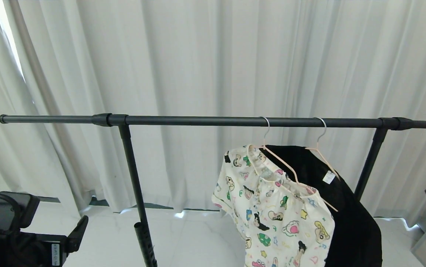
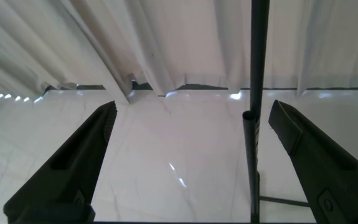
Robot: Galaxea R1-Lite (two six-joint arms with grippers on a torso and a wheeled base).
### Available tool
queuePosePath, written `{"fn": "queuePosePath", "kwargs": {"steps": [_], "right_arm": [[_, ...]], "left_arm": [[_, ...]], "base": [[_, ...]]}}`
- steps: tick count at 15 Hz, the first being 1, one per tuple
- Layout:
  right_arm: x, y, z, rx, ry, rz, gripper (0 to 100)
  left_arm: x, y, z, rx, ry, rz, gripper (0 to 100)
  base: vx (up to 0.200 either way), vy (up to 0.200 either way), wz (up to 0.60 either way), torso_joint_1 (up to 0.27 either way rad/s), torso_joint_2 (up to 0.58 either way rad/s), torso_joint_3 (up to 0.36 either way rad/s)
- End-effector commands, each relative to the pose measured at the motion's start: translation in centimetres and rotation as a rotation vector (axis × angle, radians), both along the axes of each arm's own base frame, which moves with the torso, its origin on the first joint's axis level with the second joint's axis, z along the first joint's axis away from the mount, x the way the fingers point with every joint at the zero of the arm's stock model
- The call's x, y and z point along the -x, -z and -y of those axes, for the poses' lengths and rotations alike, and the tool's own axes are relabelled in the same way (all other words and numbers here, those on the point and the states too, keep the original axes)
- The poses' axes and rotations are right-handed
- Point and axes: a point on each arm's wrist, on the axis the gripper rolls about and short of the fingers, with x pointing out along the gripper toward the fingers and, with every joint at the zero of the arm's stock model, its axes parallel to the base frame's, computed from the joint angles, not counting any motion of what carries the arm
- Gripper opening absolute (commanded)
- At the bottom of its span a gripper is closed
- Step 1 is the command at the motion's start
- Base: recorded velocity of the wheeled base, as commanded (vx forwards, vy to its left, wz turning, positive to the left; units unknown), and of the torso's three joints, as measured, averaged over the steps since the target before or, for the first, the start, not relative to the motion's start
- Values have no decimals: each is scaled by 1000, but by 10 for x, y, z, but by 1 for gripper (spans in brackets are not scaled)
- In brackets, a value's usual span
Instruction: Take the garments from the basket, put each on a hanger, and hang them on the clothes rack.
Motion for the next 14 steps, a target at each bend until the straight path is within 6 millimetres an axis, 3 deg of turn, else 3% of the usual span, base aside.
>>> {"fn": "queuePosePath", "kwargs": {"steps": [1, 12, 14], "right_arm": [[17, 4, 14, -15, 19, 43, 100], [32, 15, 28, 31, 74, 55, 100], [36, 20, 31, 54, 95, 56, 100]], "left_arm": [[0, -2, 0, 1, -1, 11, 100], [5, -5, -10, 5, -73, 44, 100], [6, -5, -10, 4, -72, 48, 100]], "base": [[-200, 0, 0, -12, -7, 7], [-200, 0, 0, -1, 1, 4], [0, 0, 0, 0, 0, 0]]}}
